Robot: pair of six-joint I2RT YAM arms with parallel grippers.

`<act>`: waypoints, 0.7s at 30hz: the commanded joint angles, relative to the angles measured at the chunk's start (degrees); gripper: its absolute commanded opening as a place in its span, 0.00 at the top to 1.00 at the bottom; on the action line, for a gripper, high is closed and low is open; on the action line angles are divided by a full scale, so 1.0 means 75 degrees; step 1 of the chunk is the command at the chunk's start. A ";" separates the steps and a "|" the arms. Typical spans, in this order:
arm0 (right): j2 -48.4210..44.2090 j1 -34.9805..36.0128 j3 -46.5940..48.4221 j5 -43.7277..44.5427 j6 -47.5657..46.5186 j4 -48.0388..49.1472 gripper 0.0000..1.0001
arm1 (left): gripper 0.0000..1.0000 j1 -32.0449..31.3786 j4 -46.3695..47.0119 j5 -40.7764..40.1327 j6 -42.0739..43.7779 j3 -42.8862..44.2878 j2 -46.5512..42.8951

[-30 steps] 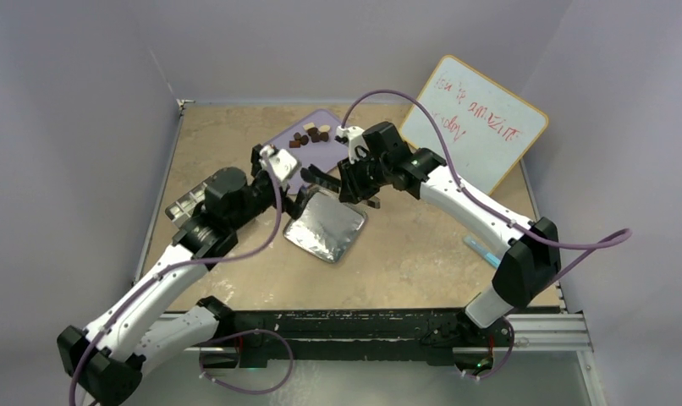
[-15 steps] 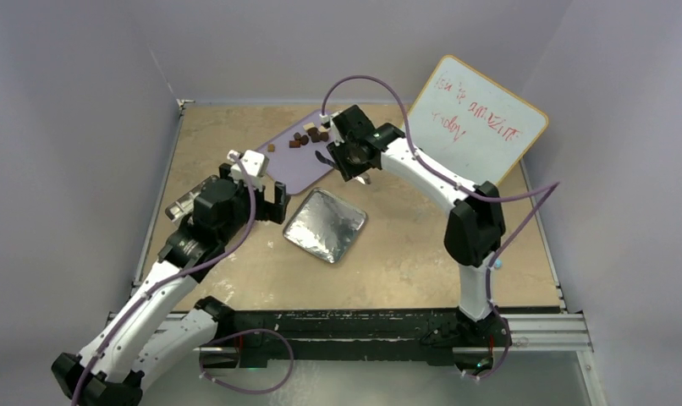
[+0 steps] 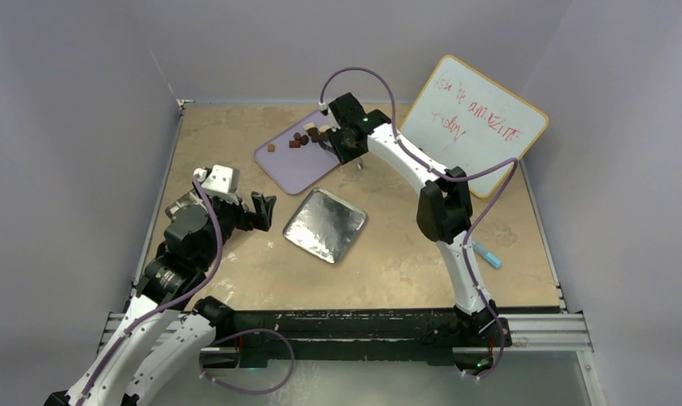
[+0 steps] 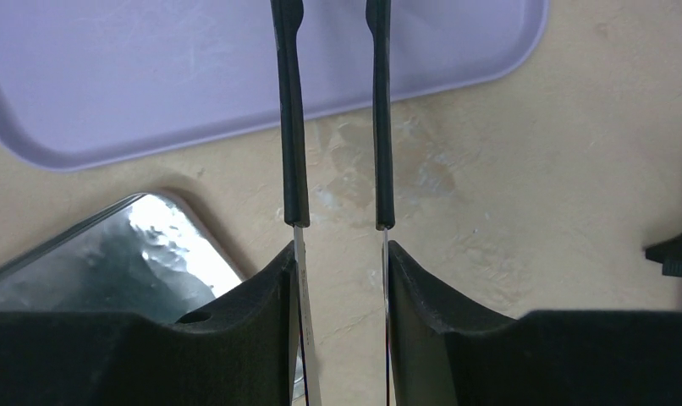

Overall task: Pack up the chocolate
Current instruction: Pick up the fake chocolate from the plate.

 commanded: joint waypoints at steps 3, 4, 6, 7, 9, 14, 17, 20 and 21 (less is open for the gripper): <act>0.0220 -0.0133 0.0841 0.0204 -0.0525 -0.0025 0.60 | 0.01 0.0013 0.0195 0.0174 -0.0107 0.0037 0.0063; 0.0299 -0.0185 0.0941 0.0146 -0.0525 -0.0066 0.60 | 0.01 0.0016 0.0179 0.0175 -0.0105 0.0049 0.0053; 0.0330 -0.0257 0.0988 -0.0055 -0.0510 -0.0069 0.60 | 0.01 0.0014 0.0158 0.0173 -0.0105 0.0052 0.0010; 0.0310 -0.0289 0.0908 -0.0201 -0.0496 -0.0016 0.60 | 0.01 0.0014 0.0157 0.0160 -0.0099 0.0055 -0.0033; 0.0232 -0.0335 0.0636 -0.0425 -0.0492 0.0184 0.60 | 0.01 0.0013 0.0160 0.0147 -0.0093 0.0032 -0.0119; 0.0355 -0.0404 0.0585 -0.0471 -0.0467 0.0353 0.59 | 0.01 0.0013 0.0213 0.0068 -0.0093 -0.0027 -0.0304; 0.0492 -0.0432 0.0705 -0.0607 -0.0513 0.0484 0.59 | 0.01 0.0013 0.0199 0.0053 -0.0088 -0.0019 -0.0310; 0.0747 -0.0427 0.0997 -0.0480 -0.0617 0.0418 0.59 | 0.02 0.0013 0.0175 0.0008 -0.0070 -0.0001 -0.0318; 0.0811 -0.0432 0.1063 -0.0466 -0.0653 0.0404 0.59 | 0.02 0.0013 0.0173 0.0006 -0.0070 0.0005 -0.0329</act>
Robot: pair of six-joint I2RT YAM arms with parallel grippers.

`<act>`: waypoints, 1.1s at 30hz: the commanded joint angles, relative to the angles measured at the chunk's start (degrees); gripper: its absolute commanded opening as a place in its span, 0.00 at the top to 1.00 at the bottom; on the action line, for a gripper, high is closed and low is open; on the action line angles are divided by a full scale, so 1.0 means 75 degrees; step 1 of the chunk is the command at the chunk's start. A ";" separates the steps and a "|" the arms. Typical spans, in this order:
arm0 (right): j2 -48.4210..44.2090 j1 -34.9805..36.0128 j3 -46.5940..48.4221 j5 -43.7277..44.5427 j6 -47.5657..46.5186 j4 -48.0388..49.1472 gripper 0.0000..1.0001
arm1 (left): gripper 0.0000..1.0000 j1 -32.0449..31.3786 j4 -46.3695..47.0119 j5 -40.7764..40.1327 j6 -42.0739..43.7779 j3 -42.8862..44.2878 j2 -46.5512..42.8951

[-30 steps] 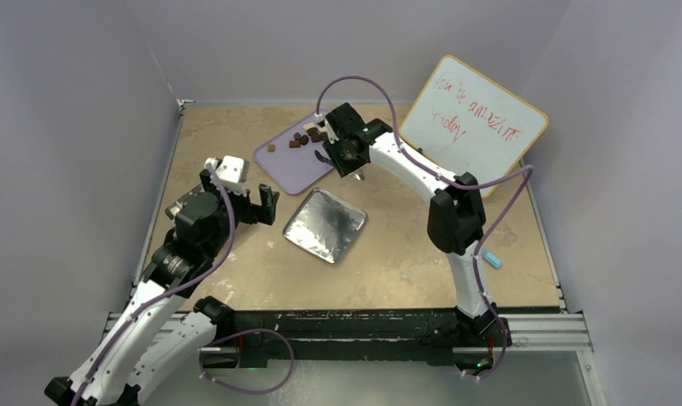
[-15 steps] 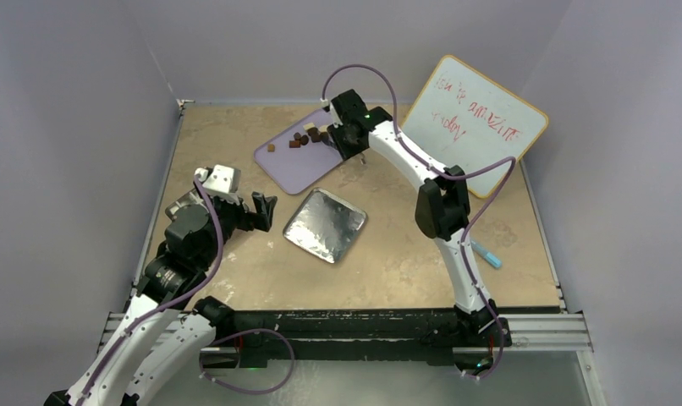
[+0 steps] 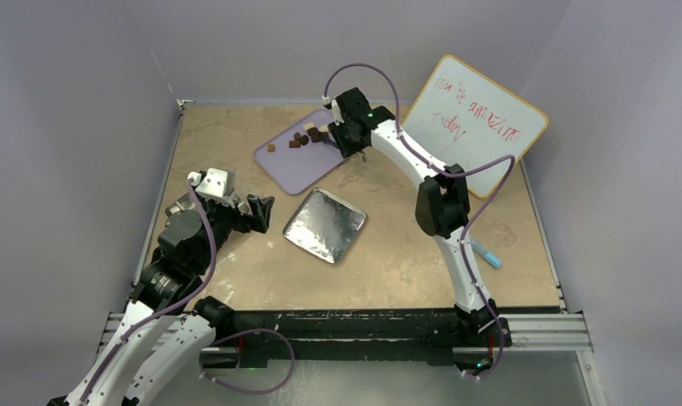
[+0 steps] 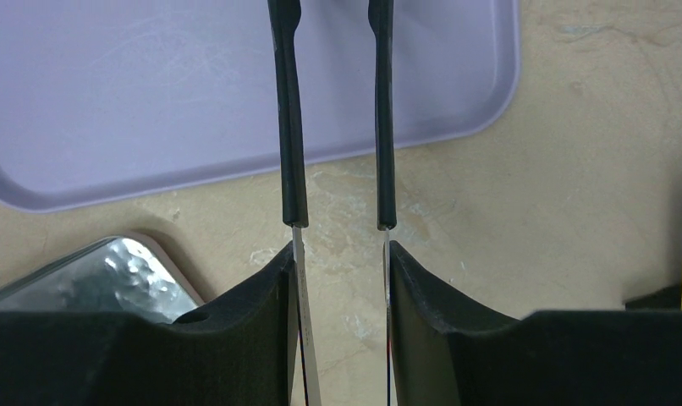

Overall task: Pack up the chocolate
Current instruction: Pick up the fake chocolate from the plate.

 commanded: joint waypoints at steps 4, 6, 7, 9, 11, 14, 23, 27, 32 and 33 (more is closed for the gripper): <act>0.0423 -0.0060 0.0622 -0.0023 -0.0312 0.0102 0.59 | 0.02 0.0019 0.0213 -0.0104 -0.0061 -0.0006 -0.0071; 0.0468 -0.0070 0.0628 -0.0091 -0.0313 0.0166 0.59 | 0.02 0.0014 0.0218 -0.0106 -0.0058 -0.0007 -0.0089; 0.0491 -0.0072 0.0632 -0.0128 -0.0313 0.0202 0.59 | 0.02 0.0013 0.0221 -0.0105 -0.0061 -0.0006 -0.0085; 0.0577 -0.0078 0.0663 -0.0217 -0.0317 0.0249 0.59 | 0.02 0.0013 0.0209 -0.0105 -0.0052 -0.0006 -0.0104; 0.0672 -0.0069 0.0714 -0.0233 -0.0349 0.0286 0.60 | 0.03 0.0013 0.0197 -0.0105 -0.0039 -0.0006 -0.0126; 0.0731 -0.0078 0.0591 -0.0019 -0.0522 0.0451 0.61 | 0.03 0.0013 0.0225 -0.0085 -0.0038 -0.0012 -0.0161; 0.0944 -0.0069 0.0700 0.0038 -0.0702 0.0727 0.63 | 0.04 0.0013 0.0185 -0.0046 -0.0049 0.0017 -0.0159; 0.1005 -0.0079 0.0720 0.0051 -0.0737 0.0724 0.66 | 0.05 0.0014 0.0186 -0.0089 -0.0041 0.0007 -0.0177; 0.0747 -0.0069 0.0463 0.0041 -0.0703 0.0856 0.72 | 0.06 0.0016 0.0145 -0.0082 -0.0011 0.0056 -0.0084; 0.0668 -0.0069 0.0433 0.0045 -0.0700 0.0877 0.73 | 0.06 0.0014 0.0134 -0.0082 -0.0014 0.0069 -0.0068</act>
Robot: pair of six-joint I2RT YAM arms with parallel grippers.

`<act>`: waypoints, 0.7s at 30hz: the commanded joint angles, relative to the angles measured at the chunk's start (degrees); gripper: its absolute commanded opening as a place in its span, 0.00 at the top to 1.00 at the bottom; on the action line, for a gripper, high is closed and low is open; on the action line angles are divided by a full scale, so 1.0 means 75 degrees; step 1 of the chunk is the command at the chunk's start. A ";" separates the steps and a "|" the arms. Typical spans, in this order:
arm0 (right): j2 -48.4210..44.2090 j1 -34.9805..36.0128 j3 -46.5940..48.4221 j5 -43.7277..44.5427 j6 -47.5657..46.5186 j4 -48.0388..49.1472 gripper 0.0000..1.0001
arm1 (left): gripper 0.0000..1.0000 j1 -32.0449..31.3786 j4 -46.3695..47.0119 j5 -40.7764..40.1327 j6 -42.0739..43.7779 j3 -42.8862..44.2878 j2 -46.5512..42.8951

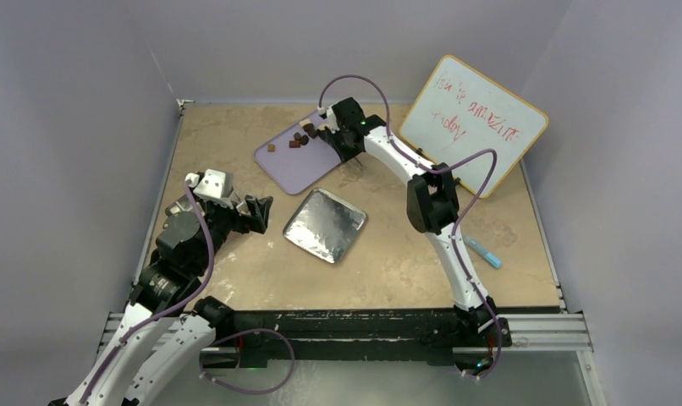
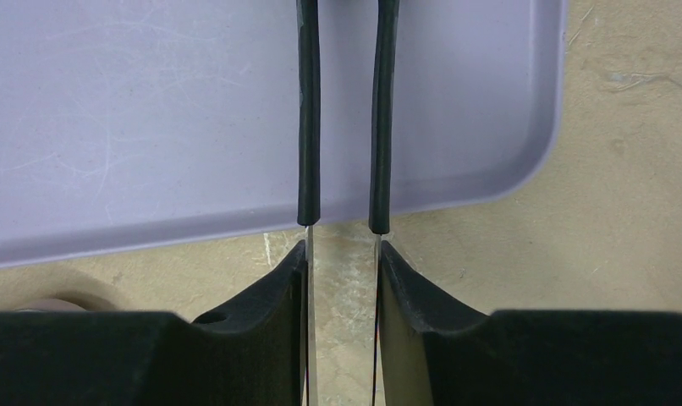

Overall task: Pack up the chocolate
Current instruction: Pick up the fake chocolate from the plate.

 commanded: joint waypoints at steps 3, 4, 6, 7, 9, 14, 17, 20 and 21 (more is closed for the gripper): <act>-0.0747 -0.0028 -0.0116 0.0152 0.0029 0.0265 0.74 | 0.07 0.0014 0.0141 -0.0088 -0.0006 0.0084 0.0036; -0.0897 -0.0020 -0.0167 0.0068 0.0121 0.0287 0.75 | 0.07 0.0014 0.0153 -0.0100 0.0003 0.0096 0.0027; -0.1180 -0.0006 -0.0316 -0.0141 0.0359 0.0310 0.76 | 0.07 0.0013 0.0185 -0.0178 0.0037 0.0136 0.0014; -0.1331 0.0014 -0.0429 -0.0244 0.0466 0.0374 0.77 | 0.07 0.0013 0.0207 -0.0227 0.0031 0.0159 0.0013; -0.1668 0.0058 -0.0745 -0.0395 0.0674 0.0518 0.78 | 0.07 0.0014 0.0224 -0.0285 0.0050 0.0221 -0.0025; -0.2362 0.0230 -0.1539 -0.0759 0.1067 0.0878 0.80 | 0.07 0.0013 0.0051 -0.0424 0.0112 0.0643 -0.0087; -0.2601 0.0398 -0.1683 -0.0870 0.1166 0.0874 0.80 | 0.07 0.0013 -0.0162 -0.0474 0.0124 0.0987 -0.0170; -0.2814 0.0715 -0.1803 -0.1020 0.1264 0.0928 0.79 | 0.07 0.0019 -0.0327 -0.0457 0.0080 0.1390 -0.0252; -0.2874 0.0868 -0.1855 -0.1079 0.1285 0.0997 0.79 | 0.07 0.0014 -0.0399 -0.0454 0.0067 0.1525 -0.0271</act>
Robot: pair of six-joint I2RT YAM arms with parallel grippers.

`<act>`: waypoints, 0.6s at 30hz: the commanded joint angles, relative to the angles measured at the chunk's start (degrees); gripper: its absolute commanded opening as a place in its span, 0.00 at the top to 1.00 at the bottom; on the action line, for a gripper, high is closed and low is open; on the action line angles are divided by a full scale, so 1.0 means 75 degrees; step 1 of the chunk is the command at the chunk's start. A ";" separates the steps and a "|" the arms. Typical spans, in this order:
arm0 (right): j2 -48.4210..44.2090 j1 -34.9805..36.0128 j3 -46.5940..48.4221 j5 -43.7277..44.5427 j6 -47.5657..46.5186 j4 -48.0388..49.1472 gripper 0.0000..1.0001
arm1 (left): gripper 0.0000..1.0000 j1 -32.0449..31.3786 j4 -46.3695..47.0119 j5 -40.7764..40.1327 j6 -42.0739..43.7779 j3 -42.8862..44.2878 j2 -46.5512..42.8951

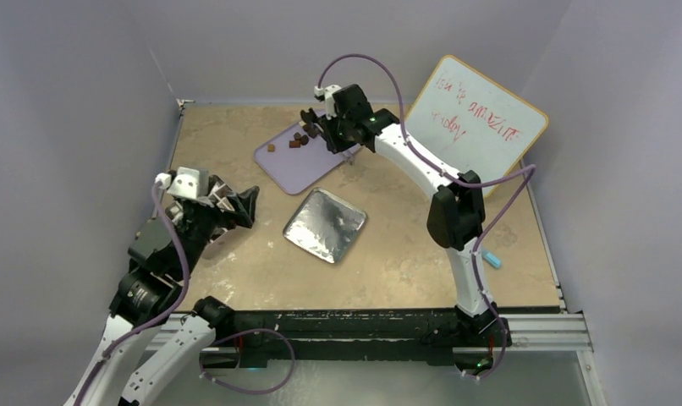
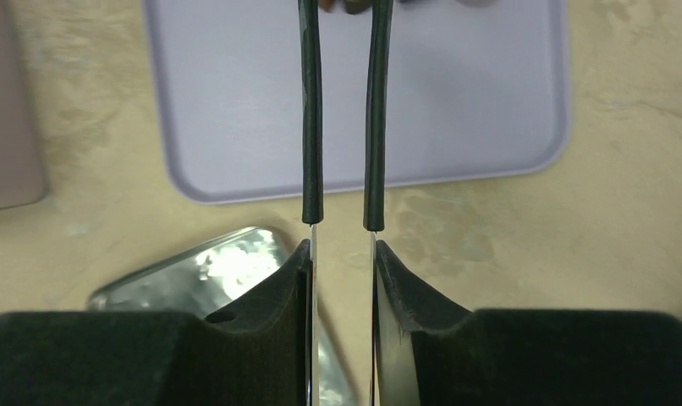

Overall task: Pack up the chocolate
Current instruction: Pick up the fake chocolate from the plate, then place the fake chocolate in the packing box.

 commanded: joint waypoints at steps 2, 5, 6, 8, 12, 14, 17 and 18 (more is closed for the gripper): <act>-0.0504 0.0896 -0.0210 -0.0423 0.0294 0.0483 0.79 | 0.07 0.0013 -0.0269 -0.0149 -0.0036 0.0979 -0.0194; -0.0385 0.1511 0.0051 -0.0458 0.0373 0.0580 0.79 | 0.07 0.0013 -0.0495 -0.0141 -0.0091 0.1384 -0.0274; -0.0331 0.1702 0.0152 -0.0513 0.0426 0.0616 0.79 | 0.07 0.0013 -0.0561 -0.0099 -0.0123 0.1522 -0.0299; -0.0192 0.2094 0.0352 -0.0535 0.0524 0.0713 0.79 | 0.07 0.0013 -0.0691 0.0002 -0.0204 0.1796 -0.0348; 0.0155 0.2759 0.0791 -0.0552 0.0682 0.0929 0.79 | 0.07 0.0014 -0.0968 0.0192 -0.0431 0.2312 -0.0451; 0.0346 0.3083 0.0909 -0.0509 0.0768 0.1059 0.79 | 0.07 0.0014 -0.1037 0.0259 -0.0540 0.2523 -0.0547; 0.0636 0.3506 0.1060 -0.0457 0.0842 0.1262 0.79 | 0.07 0.0014 -0.1173 0.0289 -0.0630 0.2706 -0.0609; 0.0747 0.3617 0.1185 -0.0449 0.0857 0.1269 0.79 | 0.07 0.0013 -0.1247 0.0289 -0.0643 0.2770 -0.0615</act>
